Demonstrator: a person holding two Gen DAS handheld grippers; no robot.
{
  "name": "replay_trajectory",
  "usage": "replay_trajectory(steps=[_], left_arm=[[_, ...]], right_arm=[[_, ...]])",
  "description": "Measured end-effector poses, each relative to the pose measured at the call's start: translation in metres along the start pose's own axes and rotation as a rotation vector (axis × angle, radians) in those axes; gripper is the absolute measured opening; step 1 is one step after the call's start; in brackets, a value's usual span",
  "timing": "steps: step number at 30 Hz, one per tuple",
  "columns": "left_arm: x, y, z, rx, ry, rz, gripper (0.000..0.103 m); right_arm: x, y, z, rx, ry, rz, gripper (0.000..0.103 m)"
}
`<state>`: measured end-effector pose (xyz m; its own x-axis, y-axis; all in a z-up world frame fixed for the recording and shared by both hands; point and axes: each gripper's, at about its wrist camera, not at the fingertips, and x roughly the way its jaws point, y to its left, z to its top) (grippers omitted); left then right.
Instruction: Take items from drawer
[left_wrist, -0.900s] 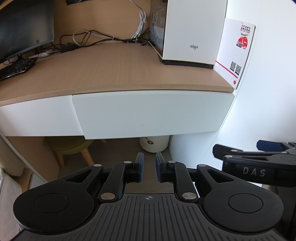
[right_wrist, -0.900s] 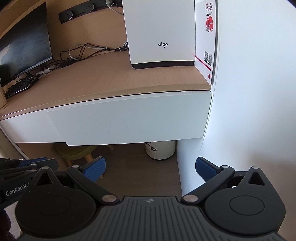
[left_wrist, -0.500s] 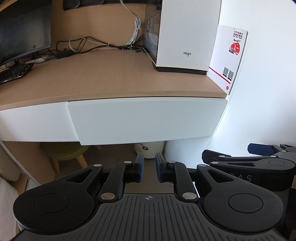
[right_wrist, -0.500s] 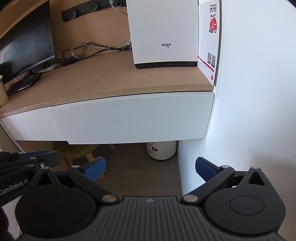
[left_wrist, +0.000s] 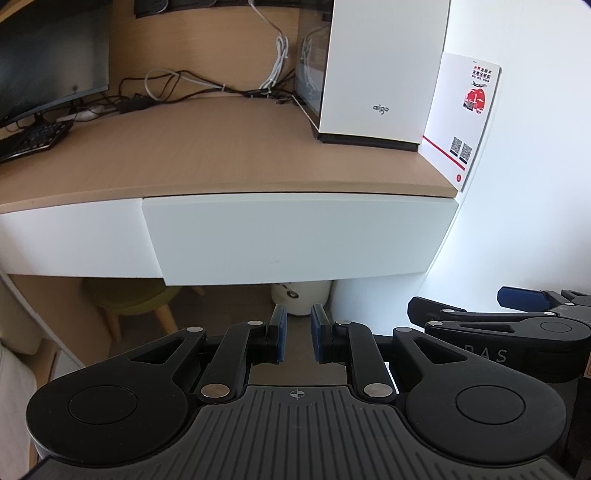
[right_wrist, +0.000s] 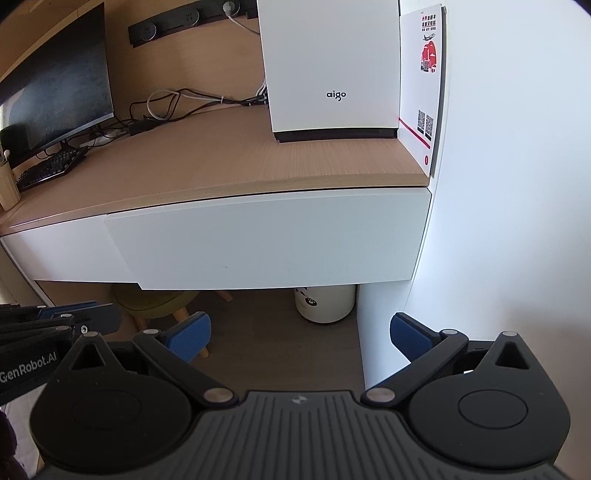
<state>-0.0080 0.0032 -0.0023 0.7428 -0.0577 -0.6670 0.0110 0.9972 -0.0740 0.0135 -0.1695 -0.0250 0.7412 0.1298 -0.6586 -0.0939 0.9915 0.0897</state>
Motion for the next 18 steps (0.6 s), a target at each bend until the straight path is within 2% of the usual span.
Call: replay_trajectory(steps=[18], left_arm=[[-0.006,0.006,-0.013,-0.041,0.013,0.012,0.017]], right_arm=[[-0.003,0.001,-0.006,-0.010,0.013,-0.002,0.103]])
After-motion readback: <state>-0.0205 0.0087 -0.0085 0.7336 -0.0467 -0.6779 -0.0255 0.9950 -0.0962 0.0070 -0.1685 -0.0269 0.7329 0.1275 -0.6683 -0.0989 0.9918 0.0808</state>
